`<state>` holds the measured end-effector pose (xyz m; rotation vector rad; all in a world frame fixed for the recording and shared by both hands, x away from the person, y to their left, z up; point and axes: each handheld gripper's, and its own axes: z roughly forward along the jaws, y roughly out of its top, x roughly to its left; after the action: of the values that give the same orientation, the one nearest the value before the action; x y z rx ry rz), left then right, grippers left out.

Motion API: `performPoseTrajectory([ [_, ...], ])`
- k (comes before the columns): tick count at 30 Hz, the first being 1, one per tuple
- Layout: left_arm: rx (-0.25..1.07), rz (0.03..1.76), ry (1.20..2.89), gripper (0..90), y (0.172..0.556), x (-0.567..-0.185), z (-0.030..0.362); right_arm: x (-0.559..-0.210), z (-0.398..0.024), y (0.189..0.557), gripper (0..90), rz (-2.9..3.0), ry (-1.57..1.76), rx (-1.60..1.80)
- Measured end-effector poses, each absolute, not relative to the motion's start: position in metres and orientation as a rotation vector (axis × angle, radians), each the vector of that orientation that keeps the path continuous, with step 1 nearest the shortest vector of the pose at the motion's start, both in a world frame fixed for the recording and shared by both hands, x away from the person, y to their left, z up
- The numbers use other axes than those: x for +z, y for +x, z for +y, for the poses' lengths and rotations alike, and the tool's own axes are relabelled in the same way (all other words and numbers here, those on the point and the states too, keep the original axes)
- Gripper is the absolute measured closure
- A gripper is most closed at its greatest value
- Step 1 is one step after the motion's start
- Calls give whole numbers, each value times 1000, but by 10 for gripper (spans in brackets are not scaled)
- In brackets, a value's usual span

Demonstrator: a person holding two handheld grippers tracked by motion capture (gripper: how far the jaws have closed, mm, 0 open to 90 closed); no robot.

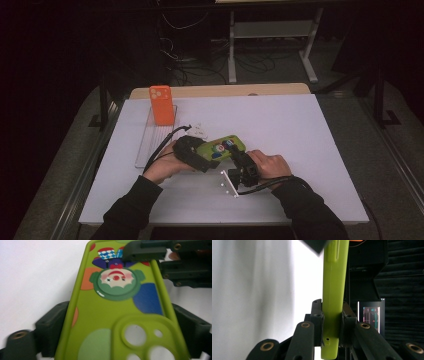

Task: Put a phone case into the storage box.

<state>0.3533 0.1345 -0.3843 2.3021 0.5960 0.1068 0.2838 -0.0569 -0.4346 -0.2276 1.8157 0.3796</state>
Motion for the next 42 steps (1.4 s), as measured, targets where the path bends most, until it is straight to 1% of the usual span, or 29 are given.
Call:
performPoseTrajectory([
  [2,113,607,2285,39,353,-384,135,-436,-59,285,756,1821,-220,373],
  [5,116,592,2299,0,355,-382,139,-436,-62,288,756,1836,-207,361],
  [6,111,614,2274,0,354,-382,139,-436,-63,289,756,1841,-200,362],
  [7,120,590,2294,0,356,-381,141,-436,-65,290,756,1843,-188,363],
  [10,96,619,2264,0,355,-380,145,-433,-69,293,756,1878,-158,348],
  [14,114,638,2242,0,358,-379,150,-430,-75,298,756,1926,-64,402],
  [16,108,617,2262,0,360,-379,153,-429,-77,299,756,1951,-24,424],
  [24,104,637,2259,0,359,-381,152,-420,-88,308,756,2027,134,549],
  [29,135,623,2294,0,360,-381,153,-414,-91,310,756,2070,330,683],
  [35,141,625,2280,0,359,-381,152,-408,-98,316,755,2147,469,802],
  [37,144,613,2303,0,361,-380,153,-408,-100,318,756,2169,529,853],
  [42,148,647,2279,0,360,-380,153,-405,-105,322,756,2196,646,947],
])
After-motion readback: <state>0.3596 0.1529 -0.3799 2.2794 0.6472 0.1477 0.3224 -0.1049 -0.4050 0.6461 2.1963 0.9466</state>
